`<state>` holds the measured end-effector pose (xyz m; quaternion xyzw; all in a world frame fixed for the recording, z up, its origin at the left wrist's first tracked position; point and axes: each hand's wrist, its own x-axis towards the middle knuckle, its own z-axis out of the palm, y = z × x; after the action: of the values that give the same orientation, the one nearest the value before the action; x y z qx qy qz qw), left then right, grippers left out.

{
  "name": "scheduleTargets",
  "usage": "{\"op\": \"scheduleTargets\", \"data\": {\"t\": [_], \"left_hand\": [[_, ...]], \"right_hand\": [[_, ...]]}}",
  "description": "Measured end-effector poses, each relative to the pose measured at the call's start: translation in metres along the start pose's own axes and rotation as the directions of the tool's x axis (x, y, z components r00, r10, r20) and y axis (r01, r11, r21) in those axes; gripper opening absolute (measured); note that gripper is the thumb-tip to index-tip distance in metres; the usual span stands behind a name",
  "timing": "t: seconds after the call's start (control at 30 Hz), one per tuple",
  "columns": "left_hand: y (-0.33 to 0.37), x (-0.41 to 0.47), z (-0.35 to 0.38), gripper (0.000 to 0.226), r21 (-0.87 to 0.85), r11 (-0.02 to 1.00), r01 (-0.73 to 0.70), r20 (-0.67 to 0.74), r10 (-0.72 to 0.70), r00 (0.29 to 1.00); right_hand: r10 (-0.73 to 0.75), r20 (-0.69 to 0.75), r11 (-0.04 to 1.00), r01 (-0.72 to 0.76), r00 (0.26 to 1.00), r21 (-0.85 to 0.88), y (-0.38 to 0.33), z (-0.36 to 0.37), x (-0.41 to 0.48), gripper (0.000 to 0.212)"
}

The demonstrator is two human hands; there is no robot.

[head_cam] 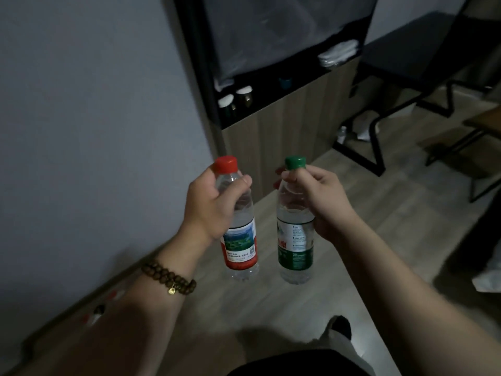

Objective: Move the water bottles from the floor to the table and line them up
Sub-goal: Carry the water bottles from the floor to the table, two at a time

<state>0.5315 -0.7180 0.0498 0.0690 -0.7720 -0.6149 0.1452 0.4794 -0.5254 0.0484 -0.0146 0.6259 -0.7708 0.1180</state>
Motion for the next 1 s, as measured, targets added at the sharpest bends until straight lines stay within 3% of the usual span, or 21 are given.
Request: {"op": "scheduleTargets", "data": {"t": [0.3, 0.57, 0.87, 1.0], "left_hand": [[0.021, 0.101, 0.186, 0.019, -0.036, 0.999, -0.009, 0.108, 0.013, 0.994], [0.044, 0.216, 0.322, 0.026, -0.110, 0.994, 0.007, 0.057, -0.001, 0.998], [0.019, 0.376, 0.458, 0.017, -0.084, 0.994, -0.064, 0.265, 0.084, 0.961], [0.019, 0.458, 0.524, 0.025, -0.096, 0.992, -0.080, 0.349, 0.109, 0.931]], "right_hand": [[-0.056, -0.113, 0.996, 0.048, 0.992, -0.071, -0.055, -0.179, 0.102, 0.011], [-0.103, -0.191, 0.987, 0.077, 0.976, -0.140, -0.094, -0.297, 0.201, 0.007], [-0.140, -0.356, 0.987, 0.102, 0.924, -0.123, -0.126, -0.397, 0.350, 0.008], [-0.167, -0.435, 0.973, 0.077, 0.885, -0.218, -0.151, -0.443, 0.418, 0.013]]}}
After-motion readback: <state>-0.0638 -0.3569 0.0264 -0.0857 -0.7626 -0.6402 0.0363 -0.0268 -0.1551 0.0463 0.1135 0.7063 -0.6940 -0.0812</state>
